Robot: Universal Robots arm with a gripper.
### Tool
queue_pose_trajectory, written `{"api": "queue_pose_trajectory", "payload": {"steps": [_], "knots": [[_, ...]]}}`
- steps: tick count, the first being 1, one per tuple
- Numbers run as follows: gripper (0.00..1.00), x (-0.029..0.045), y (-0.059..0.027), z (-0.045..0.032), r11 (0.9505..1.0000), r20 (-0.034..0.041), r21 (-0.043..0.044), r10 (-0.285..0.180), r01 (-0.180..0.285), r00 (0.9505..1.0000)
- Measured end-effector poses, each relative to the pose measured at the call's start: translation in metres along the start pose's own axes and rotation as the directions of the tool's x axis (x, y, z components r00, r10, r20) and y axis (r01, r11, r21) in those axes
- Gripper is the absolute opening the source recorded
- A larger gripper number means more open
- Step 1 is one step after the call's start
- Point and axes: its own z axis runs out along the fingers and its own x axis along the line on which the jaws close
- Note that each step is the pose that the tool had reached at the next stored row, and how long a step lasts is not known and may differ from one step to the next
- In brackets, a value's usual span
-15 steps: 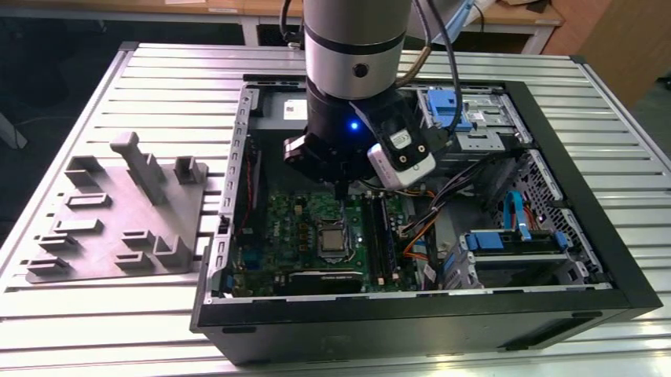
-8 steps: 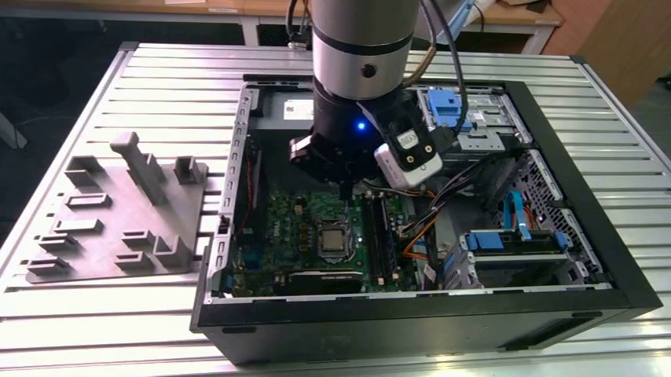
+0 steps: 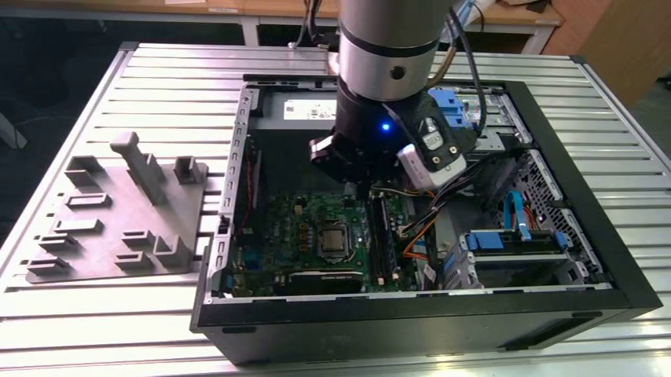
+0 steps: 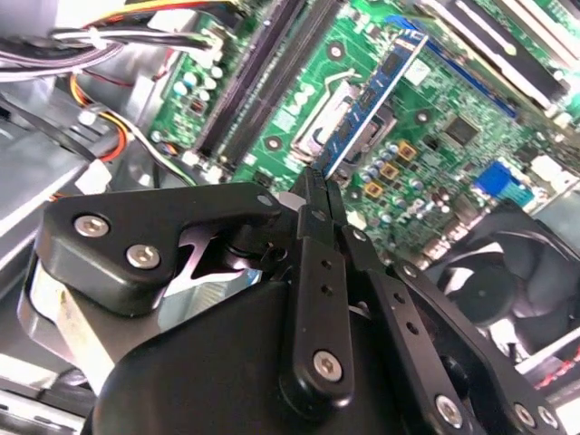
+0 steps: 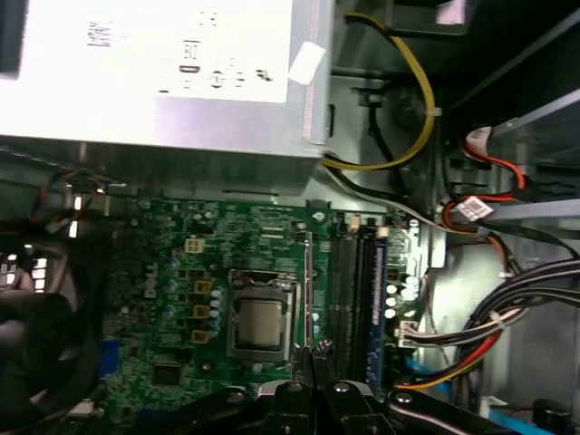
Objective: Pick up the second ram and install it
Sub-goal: 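Insert the second ram into the second slot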
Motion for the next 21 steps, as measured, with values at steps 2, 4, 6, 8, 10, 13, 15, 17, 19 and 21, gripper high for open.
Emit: {"api": "queue_pose_trajectory", "payload": {"steps": [2, 4, 6, 8, 10, 13, 15, 17, 19, 21], "knots": [[0.12, -0.0058, -0.0003, 0.0003, 1.0, -0.0003, 0.0, 0.0, 0.0, 1.0], [0.12, -0.0103, -0.0005, 0.0006, 1.0, -0.0003, -0.0001, 0.0, 0.0, 1.0], [0.12, -0.0143, -0.0007, 0.001, 1.0, -0.0004, 0.0, 0.0, 0.0, 1.0], [0.12, -0.0161, -0.0009, 0.0019, 1.0, -0.0004, 0.0, 0.0, 0.0, 1.0], [0.12, -0.0168, -0.001, 0.0042, 1.0, -0.0004, 0.0, 0.001, -0.001, 1.0], [0.12, -0.0187, -0.0012, 0.0076, 1.0, -0.0003, -0.0017, 0.001, -0.001, 1.0], [0.12, -0.0222, -0.0017, 0.0095, 1.0, -0.0001, -0.0072, 0.001, -0.001, 1.0], [0.12, -0.0257, -0.0022, 0.0112, 0.9999, 0.0002, -0.013, 0.002, -0.002, 1.0], [0.12, -0.0287, -0.0025, 0.0132, 0.9998, 0.0005, -0.0176, 0.002, -0.001, 1.0], [0.12, -0.0315, -0.0032, 0.0157, 0.9997, 0.0007, -0.024, 0.002, -0.002, 1.0]]}}
